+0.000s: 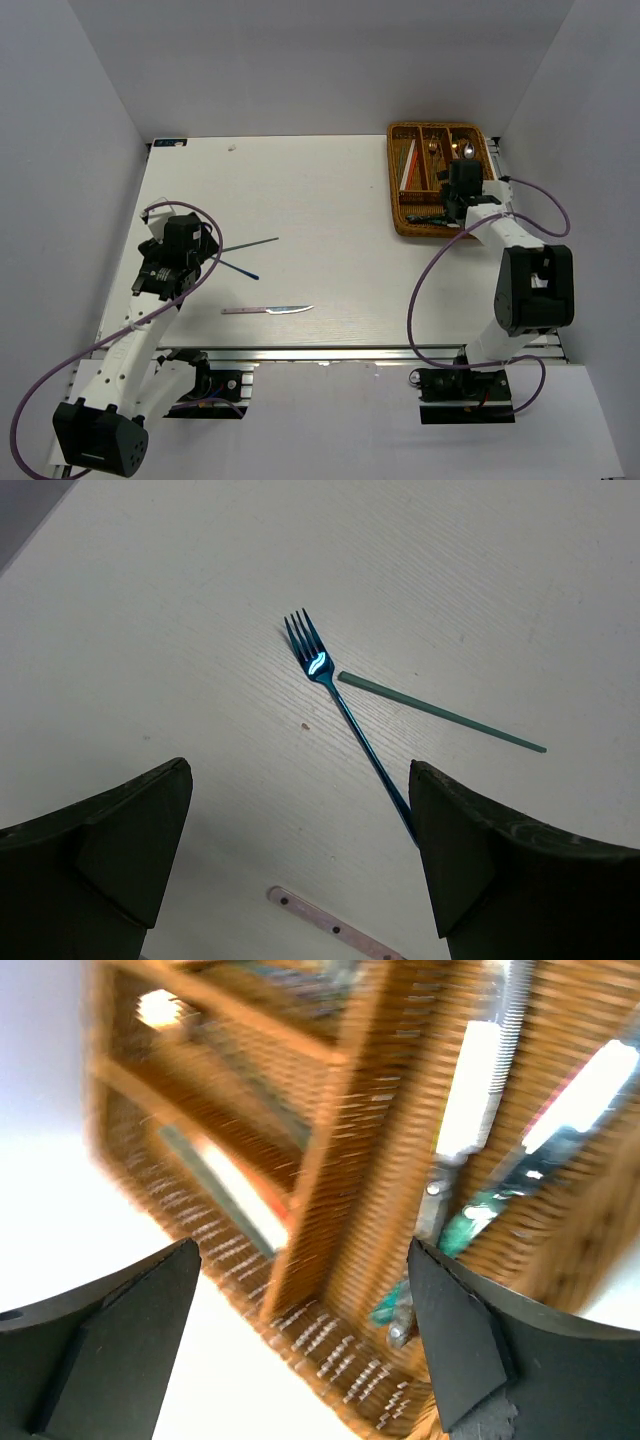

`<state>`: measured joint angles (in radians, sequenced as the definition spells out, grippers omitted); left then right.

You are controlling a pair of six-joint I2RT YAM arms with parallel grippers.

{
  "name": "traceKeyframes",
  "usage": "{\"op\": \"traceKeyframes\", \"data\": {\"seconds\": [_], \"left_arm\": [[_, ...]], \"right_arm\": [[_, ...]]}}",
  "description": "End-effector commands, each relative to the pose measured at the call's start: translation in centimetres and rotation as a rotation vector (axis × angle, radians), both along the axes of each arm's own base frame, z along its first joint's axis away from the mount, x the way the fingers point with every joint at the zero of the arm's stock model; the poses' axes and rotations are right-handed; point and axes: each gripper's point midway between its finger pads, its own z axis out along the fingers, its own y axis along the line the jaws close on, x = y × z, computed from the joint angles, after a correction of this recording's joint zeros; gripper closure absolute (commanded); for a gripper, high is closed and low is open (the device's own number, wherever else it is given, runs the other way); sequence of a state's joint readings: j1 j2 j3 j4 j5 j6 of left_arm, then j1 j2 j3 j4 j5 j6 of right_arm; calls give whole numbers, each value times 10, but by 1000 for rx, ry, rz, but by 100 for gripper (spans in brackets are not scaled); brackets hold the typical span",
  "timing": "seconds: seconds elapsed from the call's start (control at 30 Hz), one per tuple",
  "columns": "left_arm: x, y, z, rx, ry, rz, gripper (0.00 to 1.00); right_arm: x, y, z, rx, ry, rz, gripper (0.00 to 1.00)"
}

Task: Sort the eating utensils into containers

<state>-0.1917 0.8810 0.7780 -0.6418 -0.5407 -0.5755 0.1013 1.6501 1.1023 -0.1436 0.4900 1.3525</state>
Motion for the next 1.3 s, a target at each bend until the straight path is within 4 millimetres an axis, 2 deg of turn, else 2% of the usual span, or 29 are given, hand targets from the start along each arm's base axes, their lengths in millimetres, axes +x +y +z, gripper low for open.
{"op": "traceKeyframes", "data": {"seconds": [0.0, 0.03, 0.1, 0.13, 0.17, 0.2, 0.23, 0.27, 0.33, 0.37, 0.4, 0.5, 0.53, 0.57, 0.63, 0.67, 0.73, 0.77, 0.83, 0.87, 0.93, 0.97, 1.03, 1.23, 1.27], "left_arm": [[0, 6, 10, 11, -43, 27, 2], [-2, 10, 13, 13, -48, 51, 2], [-8, 21, 18, 32, -61, 122, 2], [-13, 34, 23, 65, -75, 195, 2], [-19, 41, 26, 56, -92, 246, 2], [-22, 46, 30, 55, -106, 280, 2], [-28, 58, 32, 68, -117, 338, 2], [-35, 64, 35, 61, -132, 386, 2], [-46, 79, 45, 70, -166, 467, 2], [-52, 86, 48, 80, -184, 510, 2], [-59, 91, 55, 75, -219, 541, 2], [-65, 94, 63, 64, -274, 554, 2], [-64, 93, 61, 63, -272, 546, 2], [-63, 92, 60, 61, -267, 532, 2], [-59, 90, 57, 62, -247, 521, 2], [-56, 89, 56, 64, -241, 510, 2], [-48, 83, 49, 53, -212, 463, 2], [-45, 81, 45, 52, -195, 449, 2], [-42, 79, 42, 51, -170, 440, 2], [-41, 79, 40, 53, -161, 437, 2], [-40, 77, 39, 48, -162, 419, 2], [-40, 77, 41, 44, -174, 418, 2], [-41, 77, 41, 44, -178, 418, 2], [-32, 68, 38, 24, -167, 358, 2], [-32, 68, 37, 24, -164, 355, 2]], "right_arm": [[21, 18, 89, -65, -265, 156, 11], [19, 51, 103, -150, -312, 405, 11], [18, 104, 148, -313, -521, 705, 11], [12, 138, 159, -387, -573, 888, 11], [-20, 207, 156, -508, -654, 1294, 11], [-29, 239, 127, -545, -599, 1482, 11], [-57, 262, 101, -574, -446, 1671, 11], [-92, 305, 69, -833, -420, 1897, 11], [-132, 331, 30, -1034, -344, 2056, 11], [-160, 350, 10, -1120, -330, 2126, 11], [-172, 359, -4, -1147, -329, 2190, 11], [-216, 395, -18, -1070, -384, 2366, 15], [-227, 404, -20, -1056, -401, 2403, 16], [-248, 420, -19, -1068, -439, 2449, 17], [-269, 434, -28, -1093, -460, 2509, 17], [-286, 444, -36, -1109, -465, 2547, 17], [-295, 455, -38, -1148, -483, 2573, 17], [-301, 459, -50, -1167, -464, 2599, 18], [-299, 466, -52, -1185, -467, 2617, 20], [-301, 469, -61, -1171, -459, 2643, 20], [-301, 477, -58, -1157, -473, 2663, 20], [-303, 479, -66, -1144, -455, 2684, 20], [-303, 488, -61, -1140, -482, 2683, 21], [-297, 508, -69, -1165, -531, 2686, 23], [-297, 509, -78, -1158, -509, 2706, 24]]}}
